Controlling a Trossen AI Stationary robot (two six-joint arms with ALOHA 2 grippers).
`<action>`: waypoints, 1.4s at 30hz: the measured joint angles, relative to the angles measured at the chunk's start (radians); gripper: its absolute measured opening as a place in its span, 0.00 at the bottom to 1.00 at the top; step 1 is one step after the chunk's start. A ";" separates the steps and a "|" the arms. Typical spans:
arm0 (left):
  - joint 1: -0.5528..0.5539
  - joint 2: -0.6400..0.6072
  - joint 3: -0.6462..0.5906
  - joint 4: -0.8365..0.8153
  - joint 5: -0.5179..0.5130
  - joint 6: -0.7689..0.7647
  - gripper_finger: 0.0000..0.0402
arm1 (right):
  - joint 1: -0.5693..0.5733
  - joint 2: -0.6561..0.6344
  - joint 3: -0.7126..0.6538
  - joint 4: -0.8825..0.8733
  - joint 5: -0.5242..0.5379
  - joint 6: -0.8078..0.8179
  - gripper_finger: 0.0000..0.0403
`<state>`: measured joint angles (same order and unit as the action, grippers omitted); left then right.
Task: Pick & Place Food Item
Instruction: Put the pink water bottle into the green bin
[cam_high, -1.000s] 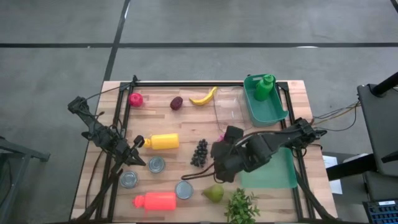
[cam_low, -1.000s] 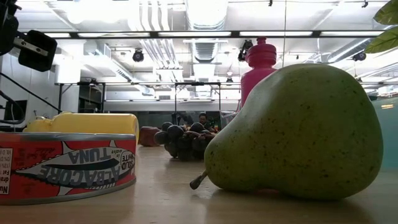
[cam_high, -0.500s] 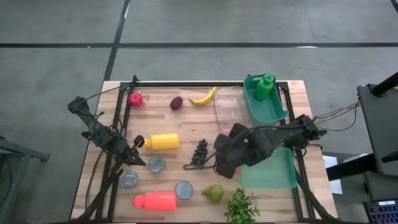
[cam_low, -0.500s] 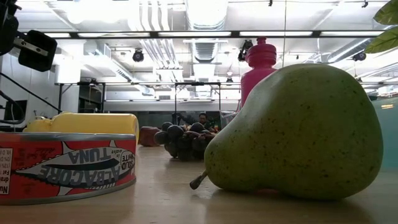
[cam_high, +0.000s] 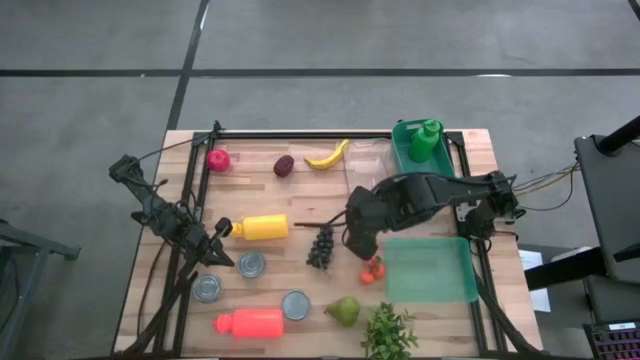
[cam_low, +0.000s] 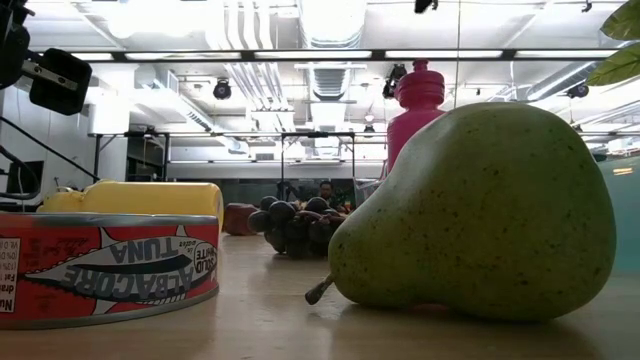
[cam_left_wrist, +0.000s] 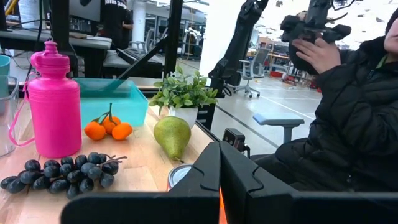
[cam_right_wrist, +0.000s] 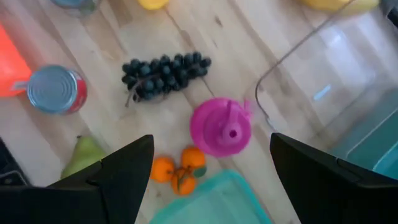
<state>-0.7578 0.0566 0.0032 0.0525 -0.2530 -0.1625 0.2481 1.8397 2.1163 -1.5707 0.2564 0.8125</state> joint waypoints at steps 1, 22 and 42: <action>0.000 0.000 0.000 0.000 0.000 0.000 0.00 | -0.011 -0.008 -0.019 0.000 -0.006 0.000 0.79; 0.000 0.000 0.000 0.000 0.000 0.000 0.00 | -0.092 -0.066 -0.294 0.168 -0.120 -0.061 0.79; 0.000 0.000 0.000 0.000 0.000 0.000 0.00 | -0.129 -0.132 -0.450 0.315 -0.182 -0.109 0.79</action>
<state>-0.7579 0.0566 0.0032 0.0525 -0.2527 -0.1627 0.1193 1.7081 1.6664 -1.2561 0.0742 0.7036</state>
